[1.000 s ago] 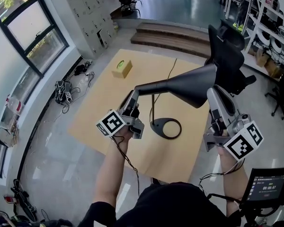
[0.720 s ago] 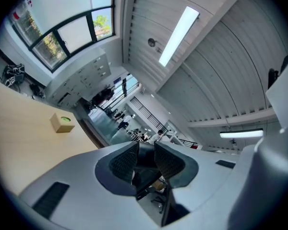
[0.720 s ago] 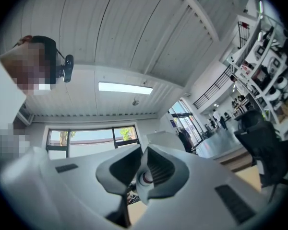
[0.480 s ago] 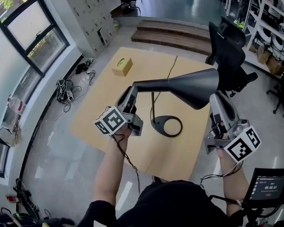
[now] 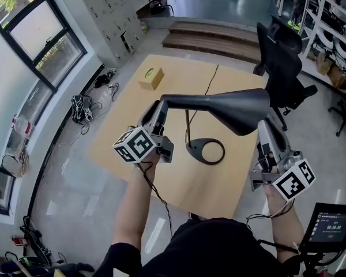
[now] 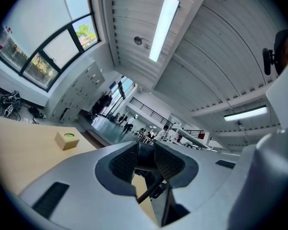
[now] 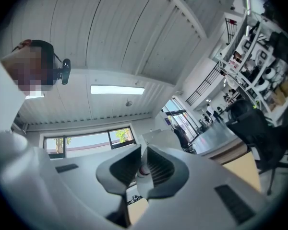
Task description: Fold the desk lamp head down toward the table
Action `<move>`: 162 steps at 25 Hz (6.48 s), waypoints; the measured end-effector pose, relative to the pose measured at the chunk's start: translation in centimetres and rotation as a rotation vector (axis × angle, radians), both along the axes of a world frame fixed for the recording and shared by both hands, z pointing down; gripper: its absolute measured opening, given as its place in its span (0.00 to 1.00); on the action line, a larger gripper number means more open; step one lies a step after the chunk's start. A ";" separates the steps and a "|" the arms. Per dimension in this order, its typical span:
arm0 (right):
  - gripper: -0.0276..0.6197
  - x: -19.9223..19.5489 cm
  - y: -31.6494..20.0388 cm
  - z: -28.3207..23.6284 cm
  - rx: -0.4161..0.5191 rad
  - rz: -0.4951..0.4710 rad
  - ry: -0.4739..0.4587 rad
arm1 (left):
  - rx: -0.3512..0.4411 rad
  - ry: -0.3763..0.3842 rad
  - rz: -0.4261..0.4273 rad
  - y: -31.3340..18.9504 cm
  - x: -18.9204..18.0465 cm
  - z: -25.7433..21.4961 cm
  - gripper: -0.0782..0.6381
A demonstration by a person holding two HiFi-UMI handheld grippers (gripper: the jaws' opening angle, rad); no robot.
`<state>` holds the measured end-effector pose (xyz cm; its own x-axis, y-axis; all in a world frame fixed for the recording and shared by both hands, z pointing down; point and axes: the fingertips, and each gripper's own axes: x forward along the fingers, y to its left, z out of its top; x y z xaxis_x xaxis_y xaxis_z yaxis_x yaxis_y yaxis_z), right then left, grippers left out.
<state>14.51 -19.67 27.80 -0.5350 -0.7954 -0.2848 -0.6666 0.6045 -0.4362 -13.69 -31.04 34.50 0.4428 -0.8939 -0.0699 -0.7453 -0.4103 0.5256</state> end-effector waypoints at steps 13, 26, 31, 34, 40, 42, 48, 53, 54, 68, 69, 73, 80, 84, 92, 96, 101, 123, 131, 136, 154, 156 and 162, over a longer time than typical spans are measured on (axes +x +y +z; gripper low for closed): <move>0.10 0.9 0.5 5.1 -0.100 -0.006 -0.155 | 0.034 -0.069 -0.034 0.3 -0.2 -2.0 0.27; 0.10 0.4 0.7 10.3 -0.227 -0.010 -0.214 | 0.084 -0.141 -0.055 0.6 -0.2 -4.4 0.27; 0.10 0.4 0.6 10.5 -0.232 -0.015 -0.220 | 0.085 -0.152 -0.057 0.6 0.0 -4.5 0.27; 0.10 0.6 0.8 10.4 -0.232 0.004 -0.168 | 0.092 -0.121 -0.070 0.6 -0.4 -4.8 0.27; 0.10 4.6 0.0 7.0 -0.092 0.173 0.131 | 0.086 0.010 -0.045 0.8 -1.3 -4.8 0.27; 0.10 4.4 -0.9 5.5 -0.030 0.161 0.296 | 0.069 0.063 -0.012 1.2 -1.0 -4.0 0.27; 0.10 2.0 -3.3 5.7 -0.016 0.087 0.589 | 0.013 0.042 -0.016 1.6 -0.7 -2.7 0.31; 0.10 0.7 -3.6 7.7 -0.085 0.061 0.638 | 0.004 0.022 0.005 2.0 -0.6 -2.8 0.31; 0.10 0.5 -3.6 8.1 -0.096 0.055 0.638 | 0.013 0.014 0.006 2.1 -0.6 -3.0 0.31; 0.10 1.0 -4.9 12.0 -0.183 0.004 0.544 | -0.037 -0.153 0.066 2.3 2.9 4.7 0.31; 0.10 0.9 -5.0 12.3 -0.188 0.002 0.542 | -0.040 -0.180 0.071 2.2 3.3 5.2 0.31; 0.10 0.7 -5.1 13.1 -0.205 -0.004 0.534 | -0.028 -0.333 0.105 2.2 5.0 6.3 0.31; 0.10 0.4 -5.2 14.2 -0.225 -0.004 0.520 | -0.002 -0.480 0.146 1.3 7.4 7.7 0.31; 0.10 0.2 -5.2 14.5 -0.235 -0.011 0.511 | -0.020 -0.478 0.136 0.9 7.4 8.3 0.31; 0.10 -0.1 -5.2 15.4 -0.261 -0.030 0.487 | -0.029 -0.490 0.129 0.7 7.6 8.9 0.31; 0.10 -0.4 -5.2 15.7 -0.269 -0.032 0.481 | -0.025 -0.493 0.117 0.7 7.4 9.1 0.31; 0.10 -0.4 -5.3 15.8 -0.275 -0.033 0.474 | -0.021 -0.490 0.112 0.7 7.5 9.0 0.22; 0.10 -1.6 -5.3 17.6 -0.308 -0.052 0.460 | -0.030 -0.495 0.117 0.7 7.6 9.5 0.21; 0.10 -1.9 -5.4 18.1 -0.322 -0.055 0.454 | -0.033 -0.495 0.116 0.8 7.7 9.4 0.21; 0.10 -2.0 -5.4 18.3 -0.330 -0.056 0.447 | -0.035 -0.492 0.112 0.8 7.6 9.4 0.21; 0.10 -2.5 -5.7 19.2 -0.352 -0.062 0.426 | -0.059 -0.449 0.098 1.3 7.5 10.9 0.21; 0.10 -2.5 -5.7 19.3 -0.354 -0.063 0.424 | -0.066 -0.454 0.099 1.3 7.5 11.3 0.21; 0.10 -2.7 -5.6 19.5 -0.364 -0.066 0.419 | -0.089 -0.465 0.090 1.2 7.3 12.1 0.21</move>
<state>11.83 -25.31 47.32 -0.5956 -0.7634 0.2498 -0.7935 0.5110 -0.3304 -6.40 -29.82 46.60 0.4850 -0.8441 0.2286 -0.8731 -0.4527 0.1809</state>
